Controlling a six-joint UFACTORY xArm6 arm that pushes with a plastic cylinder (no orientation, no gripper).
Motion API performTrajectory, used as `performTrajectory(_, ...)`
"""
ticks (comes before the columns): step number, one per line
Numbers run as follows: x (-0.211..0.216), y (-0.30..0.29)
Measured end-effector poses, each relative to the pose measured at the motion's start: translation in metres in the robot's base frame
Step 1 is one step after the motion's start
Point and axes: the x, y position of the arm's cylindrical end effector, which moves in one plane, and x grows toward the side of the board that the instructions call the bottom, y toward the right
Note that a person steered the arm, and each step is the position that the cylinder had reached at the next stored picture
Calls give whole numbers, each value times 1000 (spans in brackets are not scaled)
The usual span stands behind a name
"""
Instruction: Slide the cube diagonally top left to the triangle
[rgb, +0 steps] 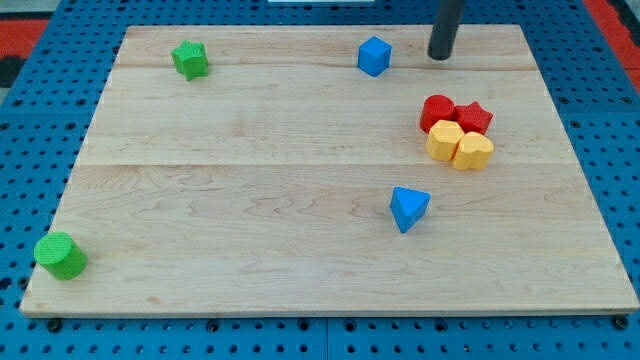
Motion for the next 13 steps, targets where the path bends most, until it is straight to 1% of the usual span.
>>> performTrajectory(1,1,-37)
performTrajectory(2,-2,-56)
performTrajectory(3,-5,-99)
performTrajectory(4,7,-141)
performTrajectory(5,31,-139)
performTrajectory(6,52,-111)
performTrajectory(7,55,-111)
performTrajectory(8,55,-145)
performTrajectory(11,4,-232)
performTrajectory(12,7,-237)
performTrajectory(13,25,-237)
